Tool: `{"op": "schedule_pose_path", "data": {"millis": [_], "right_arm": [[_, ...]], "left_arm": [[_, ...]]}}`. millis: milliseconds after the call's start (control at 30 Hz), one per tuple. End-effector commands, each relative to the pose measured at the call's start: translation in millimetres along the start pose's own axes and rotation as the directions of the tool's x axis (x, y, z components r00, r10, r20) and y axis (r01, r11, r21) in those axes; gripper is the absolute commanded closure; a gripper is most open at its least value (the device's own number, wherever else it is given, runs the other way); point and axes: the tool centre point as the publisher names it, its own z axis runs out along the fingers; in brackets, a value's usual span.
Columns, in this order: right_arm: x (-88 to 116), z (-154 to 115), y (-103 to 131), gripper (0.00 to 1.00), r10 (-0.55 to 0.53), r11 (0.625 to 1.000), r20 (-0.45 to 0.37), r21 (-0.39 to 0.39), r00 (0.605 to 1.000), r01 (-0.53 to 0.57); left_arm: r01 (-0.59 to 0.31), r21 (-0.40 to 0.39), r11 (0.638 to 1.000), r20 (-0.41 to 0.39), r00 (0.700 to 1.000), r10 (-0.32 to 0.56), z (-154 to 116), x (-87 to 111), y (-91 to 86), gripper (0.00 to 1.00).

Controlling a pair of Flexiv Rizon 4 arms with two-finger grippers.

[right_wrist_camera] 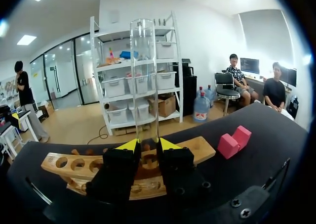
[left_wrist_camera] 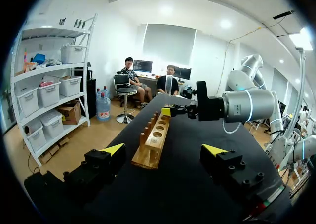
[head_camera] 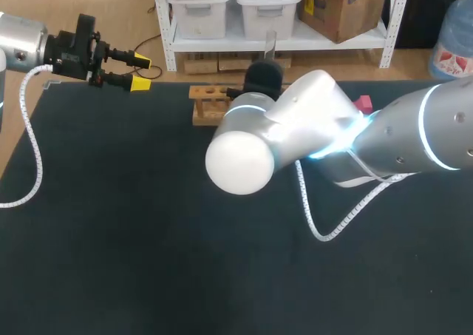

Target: Grasp the test tube, adjust it, and insert it.

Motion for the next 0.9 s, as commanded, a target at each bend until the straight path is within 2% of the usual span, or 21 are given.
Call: {"op": "schedule_pose_path", "data": {"millis": [33,67,167,200,233,567,900], "right_arm": [[3,0,1,1.00,-0.005,1.000,0.000,-0.007,1.000,0.005],[3,0,1,0.82,-0.006,1.000,-0.002,-0.007,1.000,0.006],[3,0,0,0.40,-0.008,1.000,-0.005,-0.008,1.000,0.008],[2,0,0,0.16,-0.008,1.000,-0.005,-0.007,1.000,0.008],[2,-1,0,0.00,-0.008,1.000,-0.005,-0.007,1.000,0.008],[-11,-8,-1,0.00,0.000,1.000,0.018,0.002,1.000,0.000],[-27,-27,-3,0.00,-0.008,1.000,0.034,-0.015,0.999,0.009]], "left_arm": [[-0.002,0.001,1.000,0.001,1.000,0.002,0,0.7,0.7,0.00],[-0.002,0.001,1.000,0.001,1.000,0.002,0,0.7,0.7,0.00],[-0.002,0.001,1.000,0.001,1.000,0.002,0,0.7,0.7,0.00],[-0.002,0.001,1.000,0.001,1.000,0.002,0,0.7,0.7,0.00],[-0.002,0.001,1.000,0.001,1.000,0.002,0,0.7,0.7,0.00],[-0.002,0.001,1.000,0.001,1.000,0.002,0,0.7,0.7,0.00],[-0.002,0.001,1.000,0.001,1.000,0.002,0,0.7,0.7,0.00]]}}
